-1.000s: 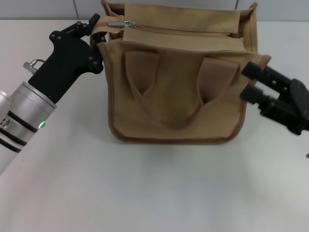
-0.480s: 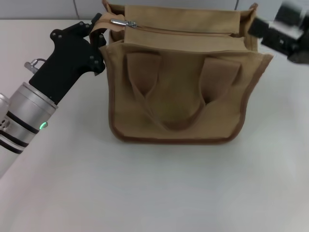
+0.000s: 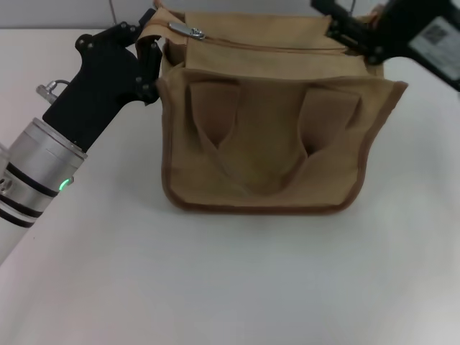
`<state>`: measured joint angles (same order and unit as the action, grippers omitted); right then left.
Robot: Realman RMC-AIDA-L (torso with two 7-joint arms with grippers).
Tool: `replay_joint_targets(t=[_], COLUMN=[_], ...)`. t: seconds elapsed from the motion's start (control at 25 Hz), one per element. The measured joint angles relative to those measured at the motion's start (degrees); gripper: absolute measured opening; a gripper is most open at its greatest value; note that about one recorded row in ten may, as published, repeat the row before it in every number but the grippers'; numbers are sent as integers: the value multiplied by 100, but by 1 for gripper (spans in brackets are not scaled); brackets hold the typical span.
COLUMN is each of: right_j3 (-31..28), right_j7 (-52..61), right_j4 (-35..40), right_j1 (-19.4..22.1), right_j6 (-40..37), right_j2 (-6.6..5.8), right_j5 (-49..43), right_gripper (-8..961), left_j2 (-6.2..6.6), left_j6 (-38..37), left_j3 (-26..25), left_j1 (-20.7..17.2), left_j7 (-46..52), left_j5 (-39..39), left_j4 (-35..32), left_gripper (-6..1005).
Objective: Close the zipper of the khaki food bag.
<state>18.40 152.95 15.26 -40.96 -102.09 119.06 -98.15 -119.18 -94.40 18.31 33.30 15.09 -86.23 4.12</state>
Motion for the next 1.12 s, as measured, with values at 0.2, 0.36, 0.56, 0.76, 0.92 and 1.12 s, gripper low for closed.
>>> replay_joint_targets(t=[0.2, 0.36, 0.56, 0.76, 0.92, 1.12], right_j3=[151, 356, 538, 741, 848, 1251], right_j7=[-315, -457, -566, -1017, -1801, -2171], right_j4=[-595, -895, -880, -378, 191, 581], right_j1=[-355, -536, -411, -103, -64, -127], right_j6=[422, 574, 519, 333, -240, -346], right_j2=[30, 62, 48, 24, 11, 4], right_j5=[-25, -28, -35, -35, -15, -42], right_gripper=[743, 742, 742, 742, 743, 743], left_j2=[0, 0, 1, 0, 0, 0], left_j6=[-253, -348, -424, -501, -479, -488], left_j3=[191, 295, 300, 300, 297, 296], left_j1=[-13, -28, -37, -30, -10, 15], left_j7=[-2, -5, -6, -6, -6, -6], left_j5=[-6, -8, -9, -9, -7, -7], left_j4=[-24, -22, -1, 27, 32, 38], left_gripper=[24, 24, 25, 25, 25, 25])
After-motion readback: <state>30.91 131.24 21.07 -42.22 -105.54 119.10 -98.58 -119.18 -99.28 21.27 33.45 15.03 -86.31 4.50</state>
